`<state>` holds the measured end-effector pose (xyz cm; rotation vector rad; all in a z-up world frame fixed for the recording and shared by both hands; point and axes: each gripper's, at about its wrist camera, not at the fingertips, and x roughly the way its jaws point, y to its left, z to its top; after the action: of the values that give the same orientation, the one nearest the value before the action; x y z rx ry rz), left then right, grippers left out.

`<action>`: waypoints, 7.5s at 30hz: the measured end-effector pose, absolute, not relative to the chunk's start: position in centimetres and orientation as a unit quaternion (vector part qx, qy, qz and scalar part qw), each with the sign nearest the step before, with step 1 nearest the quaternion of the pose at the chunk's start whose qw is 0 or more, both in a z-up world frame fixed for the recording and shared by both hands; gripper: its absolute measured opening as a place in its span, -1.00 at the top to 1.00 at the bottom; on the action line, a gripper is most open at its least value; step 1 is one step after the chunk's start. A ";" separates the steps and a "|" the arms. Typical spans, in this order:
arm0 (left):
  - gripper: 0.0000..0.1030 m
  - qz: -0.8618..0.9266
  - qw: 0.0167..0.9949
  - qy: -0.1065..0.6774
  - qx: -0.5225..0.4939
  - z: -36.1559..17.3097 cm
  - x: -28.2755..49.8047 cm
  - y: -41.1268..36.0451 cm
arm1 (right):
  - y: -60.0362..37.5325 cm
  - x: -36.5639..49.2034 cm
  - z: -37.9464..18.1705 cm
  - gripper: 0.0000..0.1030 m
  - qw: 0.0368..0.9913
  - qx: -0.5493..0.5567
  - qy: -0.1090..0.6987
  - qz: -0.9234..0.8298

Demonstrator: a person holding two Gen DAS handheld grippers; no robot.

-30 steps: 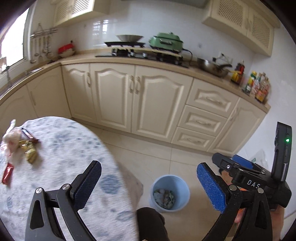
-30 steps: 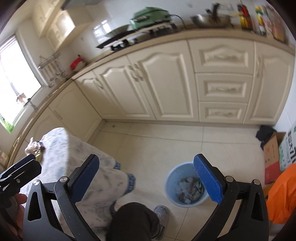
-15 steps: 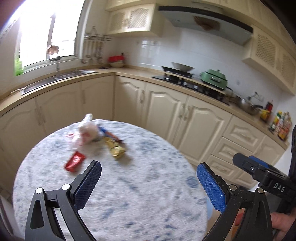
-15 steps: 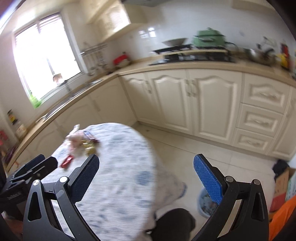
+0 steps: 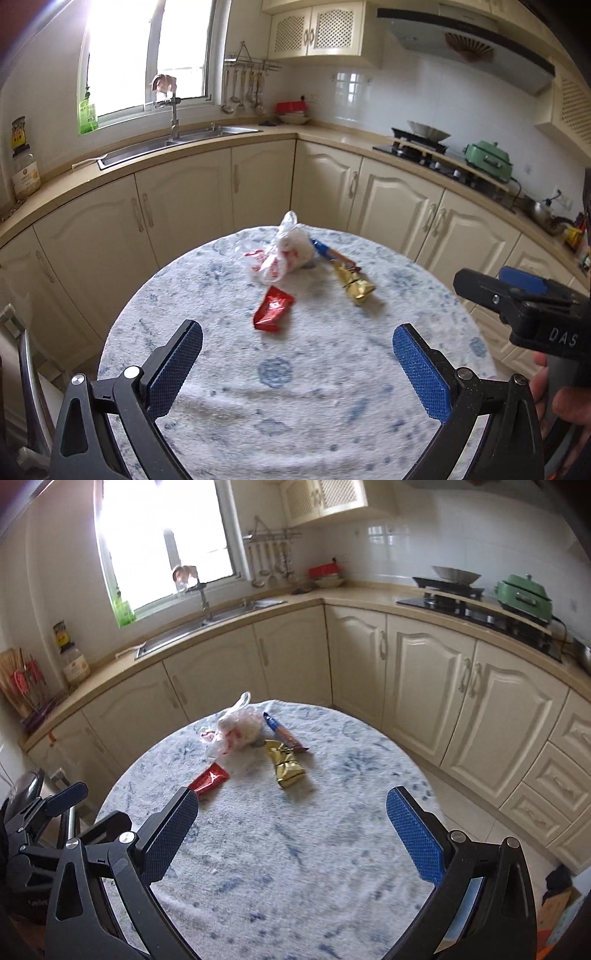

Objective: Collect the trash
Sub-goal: 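Move both open tools back over the table, then grasp the red wrapper with the left tool while the right tool grasps the gold snack bag, then carry both items over the blue bin and open both tools to drop them, then move both open tools back over the table, then grasp the clear plastic bag with the left tool while the right tool grasps the blue chocolate bar, then carry both items over the blue bin and open both tools to drop them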

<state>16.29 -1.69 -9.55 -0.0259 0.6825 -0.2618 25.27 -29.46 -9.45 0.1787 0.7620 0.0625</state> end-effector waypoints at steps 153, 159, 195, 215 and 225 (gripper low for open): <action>-0.99 -0.177 0.933 0.315 -0.004 -6.5 21.2 -9.6 | -38.9 28.1 -9.6 -1.00 0.916 0.154 0.371 -0.025; -0.98 -0.126 0.929 0.347 -0.021 -7.8 23.3 -6.0 | -34.5 33.1 -11.8 -1.00 0.909 0.125 0.397 0.017; 0.08 -0.193 0.876 0.441 0.035 -20.6 47.7 -10.0 | -27.2 48.7 -24.4 0.63 0.840 0.047 0.525 0.124; 0.09 -0.250 0.873 0.418 -0.003 -17.4 40.6 -16.1 | -38.6 30.5 -18.5 0.63 0.874 0.146 0.460 0.057; 0.09 -0.310 0.863 0.396 0.035 -14.8 31.8 -25.2 | -48.1 20.5 -15.2 0.63 0.895 0.195 0.401 -0.023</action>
<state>31.76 -25.17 -14.82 0.0725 0.8308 -0.6503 20.45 -48.11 -15.16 0.4046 0.8320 -0.0480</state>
